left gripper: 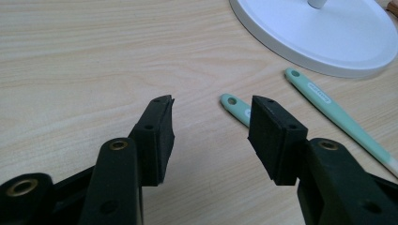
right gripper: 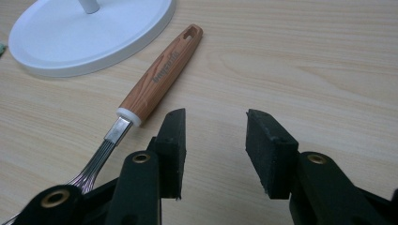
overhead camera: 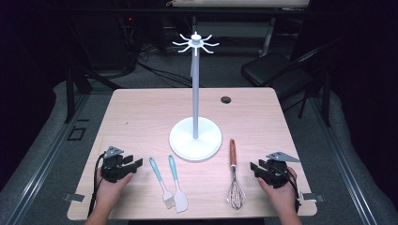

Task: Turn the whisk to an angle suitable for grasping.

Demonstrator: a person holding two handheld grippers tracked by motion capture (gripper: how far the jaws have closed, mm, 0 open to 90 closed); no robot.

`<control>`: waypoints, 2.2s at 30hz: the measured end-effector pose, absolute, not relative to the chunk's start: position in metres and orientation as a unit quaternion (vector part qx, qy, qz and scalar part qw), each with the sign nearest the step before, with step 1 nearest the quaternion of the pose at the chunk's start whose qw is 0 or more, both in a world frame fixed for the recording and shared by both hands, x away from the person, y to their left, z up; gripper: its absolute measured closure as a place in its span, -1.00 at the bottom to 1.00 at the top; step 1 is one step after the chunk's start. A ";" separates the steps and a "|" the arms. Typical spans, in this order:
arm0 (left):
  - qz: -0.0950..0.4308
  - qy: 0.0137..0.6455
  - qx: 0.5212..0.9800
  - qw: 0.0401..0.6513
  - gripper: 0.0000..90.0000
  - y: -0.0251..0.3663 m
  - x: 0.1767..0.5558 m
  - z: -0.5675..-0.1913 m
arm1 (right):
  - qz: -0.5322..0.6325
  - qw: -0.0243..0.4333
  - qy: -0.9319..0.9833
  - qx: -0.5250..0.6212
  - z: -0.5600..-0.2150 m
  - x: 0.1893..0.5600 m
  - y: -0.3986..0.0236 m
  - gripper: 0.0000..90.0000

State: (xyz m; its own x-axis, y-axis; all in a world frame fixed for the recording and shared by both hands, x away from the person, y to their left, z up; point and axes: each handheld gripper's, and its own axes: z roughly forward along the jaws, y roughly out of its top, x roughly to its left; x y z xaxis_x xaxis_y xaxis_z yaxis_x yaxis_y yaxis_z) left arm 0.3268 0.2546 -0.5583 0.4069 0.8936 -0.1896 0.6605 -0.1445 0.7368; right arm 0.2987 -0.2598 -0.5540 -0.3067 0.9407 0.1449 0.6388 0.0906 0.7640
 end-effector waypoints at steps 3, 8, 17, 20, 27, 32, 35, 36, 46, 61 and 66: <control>0.159 0.522 0.744 0.386 0.12 0.253 0.326 -0.558 | 0.379 0.193 0.713 0.558 -0.554 0.299 -0.259 0.29; 0.162 0.521 0.748 0.379 0.12 0.248 0.326 -0.556 | 0.383 0.192 0.715 0.552 -0.552 0.298 -0.257 0.27; 0.156 0.523 0.745 0.385 0.12 0.249 0.324 -0.553 | 0.389 0.188 0.729 0.532 -0.546 0.297 -0.251 0.18; 0.153 0.522 0.742 0.392 0.13 0.250 0.323 -0.552 | 0.399 0.182 0.728 0.527 -0.545 0.299 -0.247 0.19; 0.129 0.511 0.742 0.414 0.21 0.243 0.320 -0.549 | 0.390 0.162 0.729 0.538 -0.544 0.301 -0.239 0.30; 0.122 0.507 0.744 0.418 0.22 0.239 0.317 -0.549 | 0.394 0.166 0.728 0.536 -0.534 0.303 -0.231 0.32; 0.122 0.497 0.753 0.413 0.22 0.236 0.315 -0.547 | 0.391 0.170 0.729 0.536 -0.524 0.309 -0.227 0.29; 0.126 0.497 0.753 0.414 0.22 0.235 0.315 -0.547 | 0.391 0.170 0.729 0.536 -0.524 0.309 -0.227 0.29; 0.124 0.494 0.756 0.411 0.22 0.235 0.315 -0.550 | 0.390 0.137 0.727 0.548 -0.541 0.329 -0.213 0.24; 0.124 0.498 0.752 0.413 0.21 0.235 0.315 -0.550 | 0.393 0.105 0.716 0.567 -0.559 0.332 -0.209 0.22; 0.128 0.498 0.750 0.417 0.21 0.235 0.314 -0.550 | 0.366 0.109 0.714 0.587 -0.556 0.342 -0.203 0.27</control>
